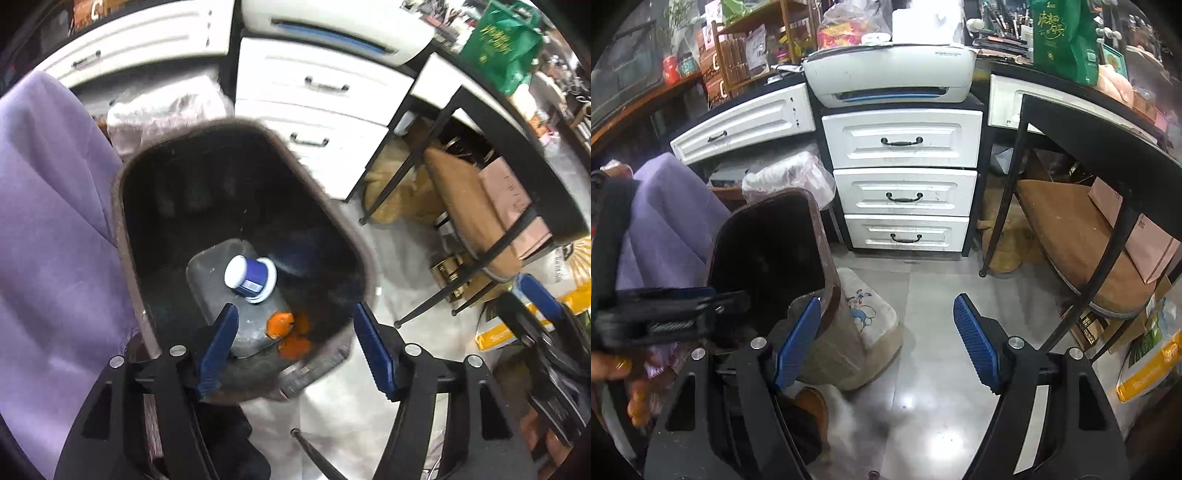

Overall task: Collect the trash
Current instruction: 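Return to the table and grasp the white milk carton with the left tool, then grasp the red cylindrical can with the right tool and lift it, then drop the red can into the bin with the right tool while the left tool drops the milk carton, then grasp a white tissue with the right tool while the left tool grasps another tissue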

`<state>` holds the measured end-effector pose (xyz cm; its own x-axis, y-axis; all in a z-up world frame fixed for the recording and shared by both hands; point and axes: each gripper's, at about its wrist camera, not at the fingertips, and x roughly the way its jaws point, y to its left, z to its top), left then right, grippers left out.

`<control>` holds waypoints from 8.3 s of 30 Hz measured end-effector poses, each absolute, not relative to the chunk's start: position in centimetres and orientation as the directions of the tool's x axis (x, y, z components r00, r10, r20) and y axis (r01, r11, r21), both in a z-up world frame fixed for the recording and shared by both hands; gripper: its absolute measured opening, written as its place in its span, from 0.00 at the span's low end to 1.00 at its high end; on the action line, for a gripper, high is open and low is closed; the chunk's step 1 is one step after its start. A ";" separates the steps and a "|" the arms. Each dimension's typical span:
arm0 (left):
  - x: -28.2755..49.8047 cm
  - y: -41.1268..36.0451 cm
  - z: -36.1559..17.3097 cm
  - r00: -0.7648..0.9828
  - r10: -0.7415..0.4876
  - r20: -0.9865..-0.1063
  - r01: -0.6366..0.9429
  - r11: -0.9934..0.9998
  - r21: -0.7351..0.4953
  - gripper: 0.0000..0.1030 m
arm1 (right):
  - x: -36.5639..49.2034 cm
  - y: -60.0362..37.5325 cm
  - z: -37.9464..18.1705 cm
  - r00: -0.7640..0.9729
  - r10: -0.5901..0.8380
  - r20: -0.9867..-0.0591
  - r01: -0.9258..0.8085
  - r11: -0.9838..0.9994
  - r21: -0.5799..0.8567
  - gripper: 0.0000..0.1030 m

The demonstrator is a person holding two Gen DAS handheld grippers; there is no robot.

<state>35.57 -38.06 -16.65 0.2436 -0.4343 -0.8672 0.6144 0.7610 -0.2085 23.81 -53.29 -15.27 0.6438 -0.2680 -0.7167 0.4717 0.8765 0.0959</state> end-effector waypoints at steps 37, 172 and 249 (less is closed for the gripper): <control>36.9 -4.0 -2.0 0.541 -0.236 -0.807 0.580 0.800 0.154 0.87 | 29.5 -29.7 -4.9 0.776 0.123 -0.619 -0.117 0.992 0.051 0.82; 35.4 -38.6 -15.3 0.331 -0.481 -0.812 0.649 0.741 -0.174 0.49 | 24.3 -53.9 -14.2 0.682 -0.283 -0.674 0.409 0.912 0.032 0.77; 32.3 8.7 -1.8 0.760 -0.109 -0.641 0.089 0.994 -0.063 0.95 | 44.6 -5.6 -3.7 0.688 0.228 -0.689 -0.429 0.893 -0.133 0.74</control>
<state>32.29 8.71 -1.80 0.7596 -0.1086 -0.6412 0.0889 0.9940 -0.0631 44.61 -5.65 -3.71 0.6880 0.2280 -0.6890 -0.4293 0.8933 -0.1332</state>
